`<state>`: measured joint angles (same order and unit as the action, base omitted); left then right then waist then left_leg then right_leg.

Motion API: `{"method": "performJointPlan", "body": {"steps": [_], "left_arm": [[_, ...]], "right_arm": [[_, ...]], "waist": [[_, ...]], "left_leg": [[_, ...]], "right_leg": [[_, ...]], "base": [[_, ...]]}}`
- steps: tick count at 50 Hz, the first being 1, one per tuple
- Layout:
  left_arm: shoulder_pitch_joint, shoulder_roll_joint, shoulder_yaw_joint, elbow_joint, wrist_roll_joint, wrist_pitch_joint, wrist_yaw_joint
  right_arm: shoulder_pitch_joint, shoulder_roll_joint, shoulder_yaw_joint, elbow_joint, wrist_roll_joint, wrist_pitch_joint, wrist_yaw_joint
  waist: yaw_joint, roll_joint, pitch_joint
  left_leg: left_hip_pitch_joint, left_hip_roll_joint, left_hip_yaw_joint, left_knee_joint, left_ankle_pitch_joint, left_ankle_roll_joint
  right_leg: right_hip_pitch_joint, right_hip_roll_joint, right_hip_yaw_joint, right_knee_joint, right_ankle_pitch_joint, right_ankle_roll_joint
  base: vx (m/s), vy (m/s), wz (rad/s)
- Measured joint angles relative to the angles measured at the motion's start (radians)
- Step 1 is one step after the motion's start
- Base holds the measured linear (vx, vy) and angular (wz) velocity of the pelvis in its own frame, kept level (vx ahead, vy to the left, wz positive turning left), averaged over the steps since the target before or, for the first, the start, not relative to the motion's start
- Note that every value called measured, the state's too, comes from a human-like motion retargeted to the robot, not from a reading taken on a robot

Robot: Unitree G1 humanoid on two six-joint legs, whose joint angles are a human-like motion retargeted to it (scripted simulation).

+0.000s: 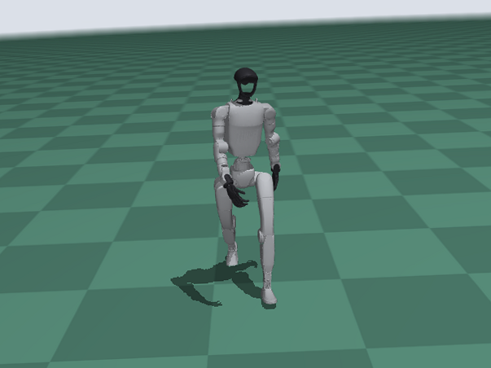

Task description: Walk run

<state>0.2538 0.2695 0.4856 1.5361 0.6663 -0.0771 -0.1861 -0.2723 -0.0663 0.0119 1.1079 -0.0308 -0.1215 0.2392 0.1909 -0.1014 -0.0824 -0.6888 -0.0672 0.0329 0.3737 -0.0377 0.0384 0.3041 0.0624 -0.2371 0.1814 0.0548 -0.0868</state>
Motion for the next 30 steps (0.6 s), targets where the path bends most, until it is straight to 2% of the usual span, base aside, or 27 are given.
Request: {"method": "performJointPlan", "body": {"steps": [2,3,4,5,7,10,12,15,17,20,22,23,25,27,28,30], "left_arm": [[-0.035,-0.037,-0.009,-0.007,-0.018,0.005,0.012],[-0.064,-0.052,-0.038,-0.010,-0.028,0.004,0.010],[-0.091,-0.062,-0.078,-0.016,-0.039,0.003,-0.002],[-0.116,-0.072,-0.123,-0.023,-0.051,0.003,-0.019],[-0.166,-0.083,-0.179,-0.069,-0.058,-0.012,-0.039],[-0.254,-0.098,-0.252,-0.185,-0.051,-0.066,-0.051],[-0.321,-0.097,-0.309,-0.253,-0.052,-0.108,-0.059],[-0.424,-0.078,-0.364,-0.351,-0.052,-0.161,-0.095],[-0.490,-0.044,-0.408,-0.422,-0.072,-0.186,-0.131],[-0.569,0.010,-0.461,-0.531,-0.103,-0.223,-0.176],[-0.587,0.025,-0.484,-0.592,-0.116,-0.242,-0.196],[-0.580,0.026,-0.492,-0.617,-0.120,-0.248,-0.197],[-0.535,0.025,-0.503,-0.653,-0.133,-0.257,-0.177],[-0.444,0.006,-0.507,-0.660,-0.114,-0.263,-0.167],[-0.395,-0.008,-0.518,-0.656,-0.091,-0.266,-0.165],[-0.339,-0.043,-0.518,-0.617,-0.045,-0.262,-0.135]], "right_arm": [[0.071,0.019,-0.004,0.014,-0.029,-0.026,-0.001],[0.104,0.023,-0.003,0.029,-0.027,-0.033,-0.007],[0.139,0.019,-0.005,0.047,-0.031,-0.037,-0.015],[0.174,0.012,-0.009,0.067,-0.036,-0.041,-0.023],[0.236,0.022,-0.024,0.112,-0.079,-0.066,-0.096],[0.297,0.026,-0.083,0.195,-0.134,-0.124,-0.177],[0.338,0.001,-0.107,0.239,-0.124,-0.120,-0.167],[0.404,-0.029,-0.142,0.276,-0.118,-0.079,-0.138],[0.439,-0.036,-0.187,0.295,-0.116,-0.060,-0.124],[0.486,-0.046,-0.248,0.323,-0.085,-0.040,-0.084],[0.514,-0.055,-0.277,0.338,-0.064,-0.024,-0.053],[0.526,-0.057,-0.295,0.345,-0.065,-0.018,-0.046],[0.541,-0.054,-0.318,0.350,-0.082,-0.017,-0.050],[0.571,-0.053,-0.323,0.354,-0.092,-0.028,-0.049],[0.582,-0.046,-0.329,0.351,-0.083,-0.027,-0.041],[0.549,-0.047,-0.321,0.328,-0.057,-0.005,-0.018]], "waist": [[0.006,0.014,0.009],[-0.014,0.038,0.008],[-0.025,0.059,0.009],[-0.031,0.079,0.010],[-0.053,0.083,0.016],[-0.149,0.077,0.032],[-0.219,0.070,0.032],[-0.323,0.065,0.029],[-0.403,0.054,0.032],[-0.490,0.042,0.030],[-0.505,0.045,0.003],[-0.505,0.043,-0.014],[-0.500,0.045,-0.047],[-0.506,0.004,-0.068],[-0.478,0.030,-0.058],[-0.387,-0.023,-0.038]], "left_leg": [[0.026,0.061,-0.019,0.124,-0.018,-0.013],[0.077,0.064,-0.049,0.152,-0.073,0.005],[0.131,0.068,-0.064,0.162,-0.111,0.018],[0.187,0.073,-0.072,0.162,-0.141,0.027],[0.324,0.111,0.005,0.079,-0.147,0.016],[0.516,0.068,0.033,-0.123,-0.090,0.005],[0.609,0.046,0.070,-0.212,-0.064,-0.013],[0.718,0.011,0.052,-0.290,-0.031,-0.038],[0.784,-0.024,-0.034,-0.305,-0.026,-0.021],[0.897,-0.058,-0.162,-0.315,-0.015,0.050],[0.944,-0.060,-0.191,-0.296,0.047,0.071],[0.963,-0.056,-0.191,-0.277,0.108,0.061],[0.984,-0.044,-0.148,-0.219,0.327,0.020],[0.999,-0.042,-0.014,-0.073,0.547,0.058],[0.946,0.012,0.027,0.122,0.558,0.081],[0.866,-0.058,0.093,0.330,0.561,0.156]], "right_leg": [[-0.040,-0.046,-0.040,0.194,0.244,-0.047],[-0.071,-0.058,-0.103,0.308,0.315,-0.071],[-0.105,-0.068,-0.146,0.418,0.332,-0.099],[-0.142,-0.078,-0.180,0.525,0.321,-0.128],[-0.285,-0.086,-0.138,0.712,0.238,-0.073],[-0.569,-0.045,-0.074,0.857,0.137,0.022],[-0.708,-0.075,-0.090,0.797,0.072,0.052],[-0.859,-0.181,-0.170,0.579,-0.024,0.060],[-0.941,-0.217,-0.150,0.363,-0.091,0.092],[-1.038,-0.228,-0.040,0.047,-0.153,0.122],[-1.082,-0.232,-0.011,-0.010,-0.178,0.114],[-1.088,-0.239,-0.021,0.020,-0.192,0.097],[-1.065,-0.264,-0.146,0.133,-0.258,0.027],[-1.028,-0.282,0.013,0.216,-0.115,0.037],[-1.017,-0.279,0.006,0.308,-0.119,0.043],[-0.954,-0.293,0.091,0.373,-0.175,0.028]], "base": [[1.20,0.02,-0.27],[1.85,0.14,0.35],[1.94,0.22,0.55],[1.56,0.13,0.05],[1.57,0.00,-0.14],[1.22,-0.05,0.70],[1.24,-0.04,1.14],[1.23,-0.14,1.16],[1.24,-0.28,1.59],[1.33,-0.41,1.40],[1.59,-0.58,0.73],[1.84,-0.69,0.34],[1.73,-0.60,0.06],[1.78,-0.55,0.09],[1.82,-0.54,-0.47],[1.31,-0.32,-1.24]]}}
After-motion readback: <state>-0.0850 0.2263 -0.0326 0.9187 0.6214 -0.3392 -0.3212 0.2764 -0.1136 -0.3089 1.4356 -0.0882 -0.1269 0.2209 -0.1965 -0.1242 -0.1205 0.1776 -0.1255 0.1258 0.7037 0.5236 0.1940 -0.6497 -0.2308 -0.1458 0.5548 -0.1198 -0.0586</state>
